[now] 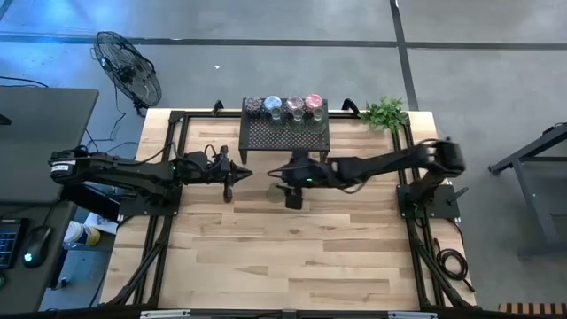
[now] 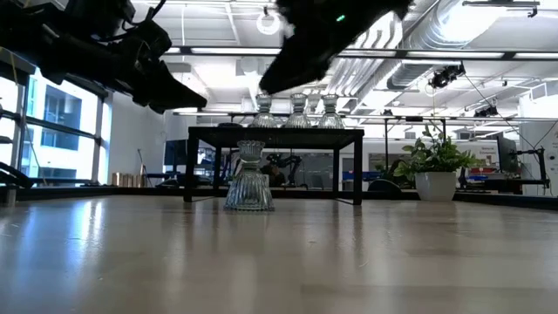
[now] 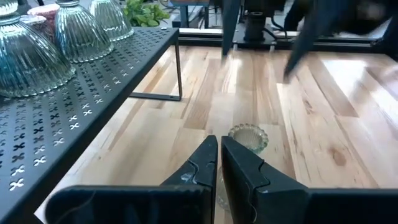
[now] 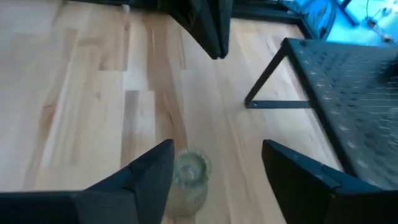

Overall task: Pick & Place candle stick holders
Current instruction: Align the candle holder with the other candle holder on the shelf

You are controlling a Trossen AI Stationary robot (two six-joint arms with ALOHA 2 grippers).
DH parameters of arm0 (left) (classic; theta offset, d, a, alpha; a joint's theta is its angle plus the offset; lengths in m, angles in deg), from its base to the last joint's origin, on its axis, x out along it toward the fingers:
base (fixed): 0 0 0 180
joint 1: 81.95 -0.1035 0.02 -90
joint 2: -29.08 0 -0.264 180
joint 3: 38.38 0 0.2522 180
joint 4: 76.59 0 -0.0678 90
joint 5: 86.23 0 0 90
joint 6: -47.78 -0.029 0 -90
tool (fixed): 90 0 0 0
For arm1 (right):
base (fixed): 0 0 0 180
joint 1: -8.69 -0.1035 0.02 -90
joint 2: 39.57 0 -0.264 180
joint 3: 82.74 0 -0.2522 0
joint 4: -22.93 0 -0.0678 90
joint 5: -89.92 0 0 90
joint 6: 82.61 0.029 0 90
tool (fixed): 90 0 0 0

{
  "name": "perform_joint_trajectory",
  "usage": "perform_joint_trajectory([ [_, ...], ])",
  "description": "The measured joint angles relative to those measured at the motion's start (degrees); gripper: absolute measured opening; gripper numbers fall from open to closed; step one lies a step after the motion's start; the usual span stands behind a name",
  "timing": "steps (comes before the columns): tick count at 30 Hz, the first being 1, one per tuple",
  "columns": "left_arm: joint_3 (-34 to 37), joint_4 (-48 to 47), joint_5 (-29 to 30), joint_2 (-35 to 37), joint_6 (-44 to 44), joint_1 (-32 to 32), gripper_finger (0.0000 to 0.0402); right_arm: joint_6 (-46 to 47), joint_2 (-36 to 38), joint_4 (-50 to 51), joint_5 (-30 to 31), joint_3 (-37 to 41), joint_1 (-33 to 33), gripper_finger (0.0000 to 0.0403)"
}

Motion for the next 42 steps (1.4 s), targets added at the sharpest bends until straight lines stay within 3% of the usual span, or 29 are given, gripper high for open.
perform_joint_trajectory([
  [3,-0.53,-0.16,1.88,-0.37,0.04,2.19,0.0019,-0.66,5.88,-1.21,0.17,5.39,-0.86,0.0210],
  [9,-5.20,-0.28,11.51,-4.10,1.93,9.36,0.0019,3.54,16.44,-18.18,-0.84,25.33,-1.69,0.0105],
  [15,-11.85,-3.65,13.20,-11.69,5.63,12.78,0.0019,6.82,23.52,-29.95,-0.45,38.14,-2.78,0.0010],
  [21,-21.69,-17.94,13.23,-18.81,12.12,12.95,0.0056,7.24,27.19,-32.68,1.26,41.10,-3.16,0.0023],
  [28,-30.80,-29.22,13.57,-24.99,17.25,12.92,0.0188,7.16,27.40,-33.97,1.12,41.04,-3.16,0.0008],
  [35,-33.70,-30.72,13.69,-28.87,16.21,12.92,0.0314,7.15,27.40,-33.98,1.10,41.04,-3.16,0.0004],
  [42,-33.59,-29.60,19.14,-33.18,14.62,12.92,0.0346,7.10,27.38,-33.81,1.08,41.03,-3.16,0.0002],
])
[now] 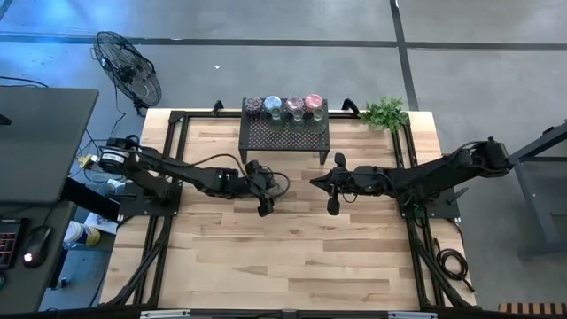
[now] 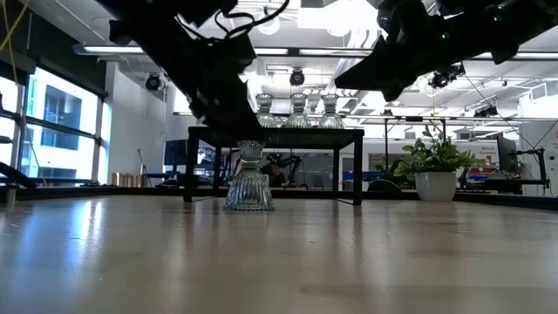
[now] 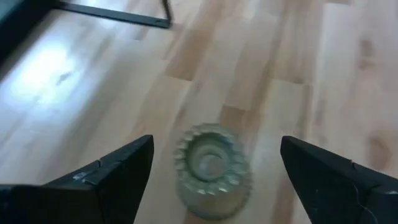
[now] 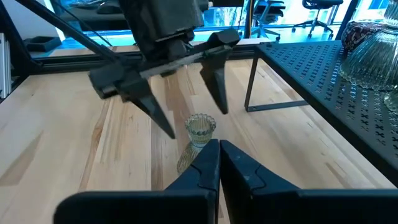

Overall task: Pick & Place candle stick holders
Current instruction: Align the candle holder with the other candle holder on the shelf

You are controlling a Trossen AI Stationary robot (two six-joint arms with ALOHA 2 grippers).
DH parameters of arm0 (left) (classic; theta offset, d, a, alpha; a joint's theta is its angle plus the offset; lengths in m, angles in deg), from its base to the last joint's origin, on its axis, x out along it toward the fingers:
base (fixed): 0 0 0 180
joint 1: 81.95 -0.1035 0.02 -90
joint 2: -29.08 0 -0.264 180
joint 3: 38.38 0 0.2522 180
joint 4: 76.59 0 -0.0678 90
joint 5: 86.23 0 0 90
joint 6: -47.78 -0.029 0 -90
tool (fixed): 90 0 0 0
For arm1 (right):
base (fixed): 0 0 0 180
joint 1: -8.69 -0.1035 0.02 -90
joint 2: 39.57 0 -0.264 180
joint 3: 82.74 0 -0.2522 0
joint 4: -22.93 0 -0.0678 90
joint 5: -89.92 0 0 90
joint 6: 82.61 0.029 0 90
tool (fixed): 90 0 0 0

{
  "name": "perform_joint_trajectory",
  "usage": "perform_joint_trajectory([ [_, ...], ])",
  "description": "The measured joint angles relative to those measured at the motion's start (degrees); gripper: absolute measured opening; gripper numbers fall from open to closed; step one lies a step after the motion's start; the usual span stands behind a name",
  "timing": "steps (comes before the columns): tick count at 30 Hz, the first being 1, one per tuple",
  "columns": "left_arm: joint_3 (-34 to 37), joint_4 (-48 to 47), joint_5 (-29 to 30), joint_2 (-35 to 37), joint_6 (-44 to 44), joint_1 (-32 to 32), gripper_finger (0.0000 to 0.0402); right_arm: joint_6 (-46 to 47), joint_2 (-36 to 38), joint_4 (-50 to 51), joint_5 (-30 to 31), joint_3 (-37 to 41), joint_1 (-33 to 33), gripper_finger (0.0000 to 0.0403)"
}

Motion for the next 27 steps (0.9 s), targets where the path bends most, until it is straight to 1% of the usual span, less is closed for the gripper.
perform_joint_trajectory([
  [1,0.00,0.29,1.25,-0.51,-0.01,0.00,0.0346,0.02,0.00,-0.01,0.00,0.00,0.00,0.0001],
  [3,0.00,0.28,1.94,-1.17,-0.21,-0.19,0.0346,0.00,0.00,0.00,0.00,0.00,0.00,0.0001],
  [10,0.00,2.37,-0.94,-3.91,-0.64,-2.01,0.0346,-0.02,0.00,0.04,-0.03,0.00,0.00,0.0001],
  [12,0.00,3.47,-1.11,-4.73,-0.50,-2.40,0.0338,-0.01,0.00,0.11,-0.02,0.00,0.00,0.0001],
  [14,0.01,3.44,-1.00,-5.16,-0.51,-2.45,0.0320,-0.31,0.00,0.28,-0.02,0.00,0.00,0.0002],
  [16,0.02,3.58,-1.01,-5.14,-0.81,-2.36,0.0292,-0.44,-0.02,0.28,-0.02,0.00,0.00,0.0001],
  [23,0.00,3.41,-1.00,-5.14,-1.87,-2.27,0.0170,-0.44,-0.02,0.28,-0.02,0.00,0.00,0.0001],
  [24,0.00,3.40,-1.09,-5.07,-2.04,-2.27,0.0161,-0.44,-0.02,0.28,-0.02,0.00,0.00,0.0001],
  [27,0.07,2.36,-2.28,-3.42,-3.02,-2.25,0.0161,-0.44,-0.02,0.31,-0.02,0.00,0.00,0.0002],
])
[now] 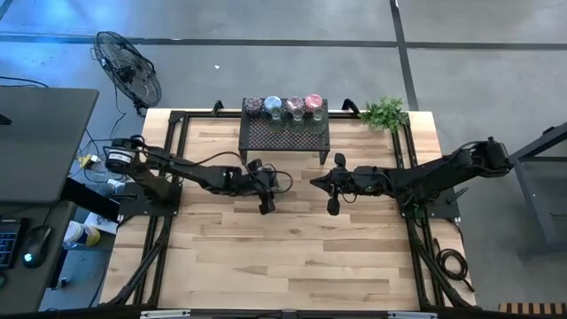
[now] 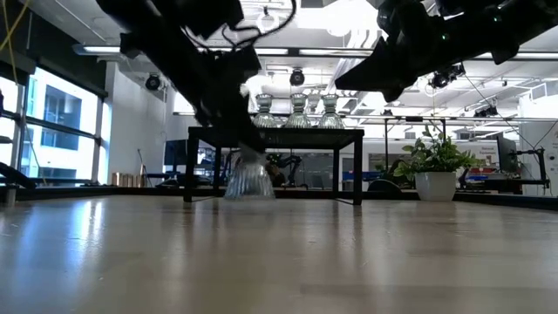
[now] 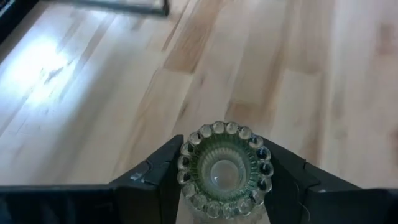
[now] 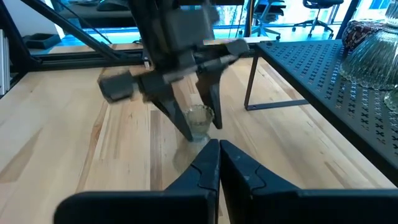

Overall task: Pick & Place candle stick holders
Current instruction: Align the candle holder with the other candle holder on the shelf

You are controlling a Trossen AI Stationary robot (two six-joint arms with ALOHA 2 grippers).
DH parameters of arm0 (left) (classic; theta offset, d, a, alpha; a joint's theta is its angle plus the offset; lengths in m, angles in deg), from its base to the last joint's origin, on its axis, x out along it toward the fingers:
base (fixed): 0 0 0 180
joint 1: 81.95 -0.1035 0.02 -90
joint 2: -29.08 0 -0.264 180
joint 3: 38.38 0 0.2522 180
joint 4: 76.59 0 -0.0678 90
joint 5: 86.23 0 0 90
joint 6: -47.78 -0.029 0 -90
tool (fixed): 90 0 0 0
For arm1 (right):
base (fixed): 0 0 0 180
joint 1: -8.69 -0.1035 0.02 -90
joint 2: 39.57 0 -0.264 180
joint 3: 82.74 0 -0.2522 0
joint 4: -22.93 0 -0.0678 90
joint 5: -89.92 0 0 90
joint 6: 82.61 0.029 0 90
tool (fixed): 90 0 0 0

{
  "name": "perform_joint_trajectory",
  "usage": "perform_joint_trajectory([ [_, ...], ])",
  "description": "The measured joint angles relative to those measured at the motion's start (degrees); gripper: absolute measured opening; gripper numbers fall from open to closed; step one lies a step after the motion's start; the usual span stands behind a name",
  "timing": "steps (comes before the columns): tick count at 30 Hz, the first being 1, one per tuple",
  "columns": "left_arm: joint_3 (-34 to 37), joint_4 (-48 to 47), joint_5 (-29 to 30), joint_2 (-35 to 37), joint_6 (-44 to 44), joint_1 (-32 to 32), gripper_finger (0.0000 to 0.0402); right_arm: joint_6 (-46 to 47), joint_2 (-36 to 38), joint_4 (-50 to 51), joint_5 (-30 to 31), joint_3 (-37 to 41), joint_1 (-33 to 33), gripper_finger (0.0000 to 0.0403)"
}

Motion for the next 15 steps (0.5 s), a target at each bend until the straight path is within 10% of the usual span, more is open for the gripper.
perform_joint_trajectory([
  [15,-5.06,-21.98,9.78,25.02,1.87,-0.62,0.0161,-0.01,-0.02,0.76,0.00,-0.01,0.02,0.0002],
])
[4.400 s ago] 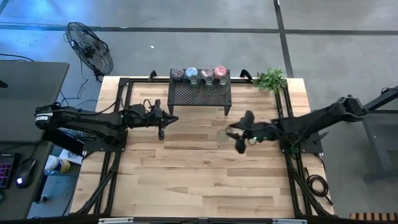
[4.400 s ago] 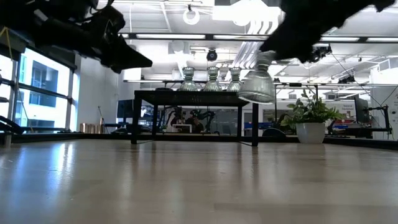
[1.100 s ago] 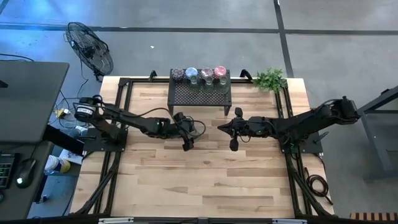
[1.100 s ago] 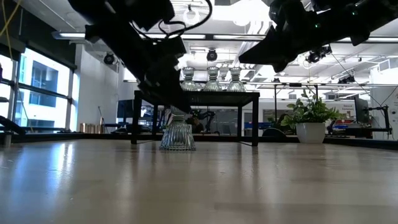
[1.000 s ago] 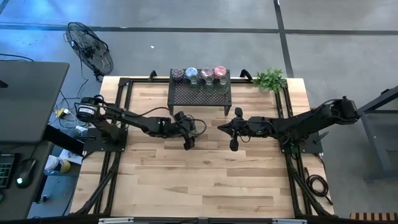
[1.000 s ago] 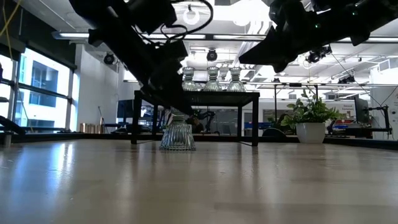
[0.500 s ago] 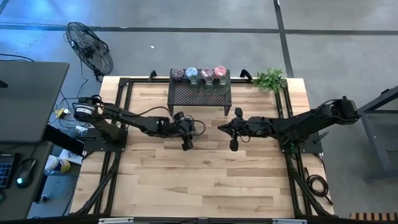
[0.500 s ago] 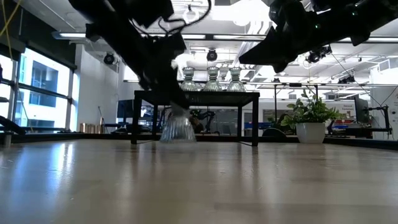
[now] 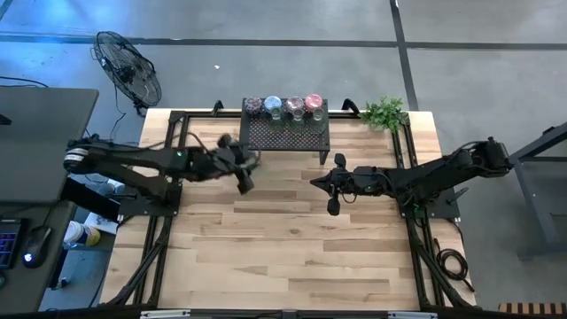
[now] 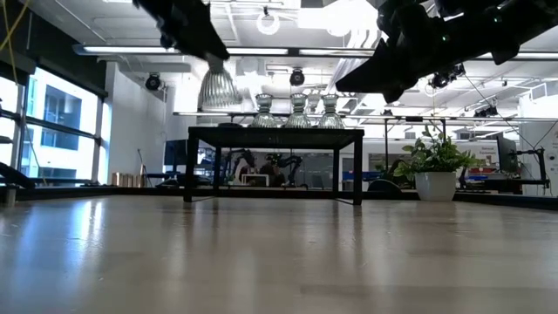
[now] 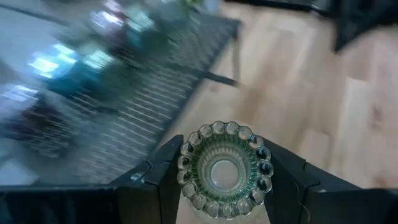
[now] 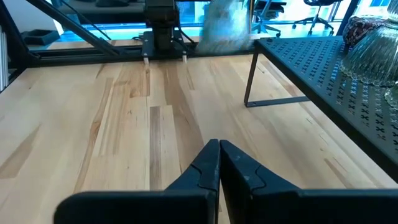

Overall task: Pick & Place candle stick holders
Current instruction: Align the candle holder with the other candle holder on the shelf

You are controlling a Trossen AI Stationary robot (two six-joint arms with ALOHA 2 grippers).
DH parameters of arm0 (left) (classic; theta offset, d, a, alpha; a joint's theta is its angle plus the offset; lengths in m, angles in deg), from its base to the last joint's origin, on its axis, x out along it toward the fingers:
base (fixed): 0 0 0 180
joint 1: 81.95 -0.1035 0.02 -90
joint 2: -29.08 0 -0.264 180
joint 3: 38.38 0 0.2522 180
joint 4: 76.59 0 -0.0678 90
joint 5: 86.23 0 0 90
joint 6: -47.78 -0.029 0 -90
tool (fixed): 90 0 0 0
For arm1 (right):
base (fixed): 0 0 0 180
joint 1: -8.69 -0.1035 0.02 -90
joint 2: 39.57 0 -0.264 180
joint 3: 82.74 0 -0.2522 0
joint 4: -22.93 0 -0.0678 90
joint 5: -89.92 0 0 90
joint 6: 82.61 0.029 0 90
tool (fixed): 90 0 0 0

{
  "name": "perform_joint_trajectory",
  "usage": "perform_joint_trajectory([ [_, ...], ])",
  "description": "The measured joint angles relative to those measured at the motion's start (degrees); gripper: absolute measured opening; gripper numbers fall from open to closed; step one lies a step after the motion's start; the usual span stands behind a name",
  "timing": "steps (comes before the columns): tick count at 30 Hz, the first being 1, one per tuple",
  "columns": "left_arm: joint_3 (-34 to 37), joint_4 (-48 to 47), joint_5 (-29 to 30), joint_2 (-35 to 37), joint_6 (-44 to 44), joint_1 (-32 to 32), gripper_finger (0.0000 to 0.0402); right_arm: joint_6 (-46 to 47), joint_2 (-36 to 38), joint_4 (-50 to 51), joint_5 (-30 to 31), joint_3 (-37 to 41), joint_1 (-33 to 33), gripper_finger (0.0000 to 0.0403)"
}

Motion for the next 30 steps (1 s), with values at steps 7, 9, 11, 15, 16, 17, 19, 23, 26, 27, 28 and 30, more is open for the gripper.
perform_joint_trajectory([
  [7,-9.98,-7.36,-1.43,0.67,-5.72,-10.16,0.0161,0.01,0.00,-0.34,0.00,-0.01,0.00,0.0002],
  [9,-11.03,-7.12,-4.10,0.03,-6.44,-14.39,0.0161,-0.02,0.00,-0.33,0.00,-0.01,0.00,0.0001],
  [11,-11.03,-7.90,-7.76,-0.39,-6.62,-18.71,0.0161,-0.30,0.00,-0.33,0.02,-0.01,0.00,0.0001],
  [15,-11.06,-7.48,-13.16,-3.24,-7.25,-24.96,0.0161,-0.53,0.00,-0.28,0.00,-0.01,0.00,0.0002],
  [16,-11.03,-7.54,-13.80,-4.02,-7.64,-26.02,0.0161,-0.59,0.00,-0.20,0.02,-0.01,0.00,0.0001],
  [17,-11.03,-6.88,-14.10,-4.86,-7.87,-26.67,0.0161,-0.62,0.00,0.01,0.00,-0.01,0.00,0.0001],
  [19,-11.03,-5.09,-15.52,-6.58,-8.23,-27.68,0.0161,-0.65,0.00,0.06,0.00,-0.01,0.00,0.0001],
  [23,-11.03,-3.70,-16.29,-8.63,-9.40,-29.02,0.0161,-0.65,0.00,0.07,0.00,-0.01,0.00,0.0001],
  [26,-11.03,-3.28,-13.56,-9.62,-9.74,-29.09,0.0161,-0.84,0.00,0.04,0.00,-0.01,0.00,0.0001],
  [27,-11.01,-3.25,-12.16,-9.71,-10.03,-29.11,0.0161,-0.84,0.00,0.06,0.00,-0.01,0.00,0.0002],
  [28,-11.01,-2.95,-11.52,-9.73,-10.49,-29.11,0.0161,-0.86,0.00,0.07,0.00,-0.01,0.00,0.0002],
  [30,-11.03,-2.21,-11.38,-9.69,-10.89,-29.11,0.0161,-0.86,0.00,0.06,0.00,-0.01,0.00,0.0001],
])
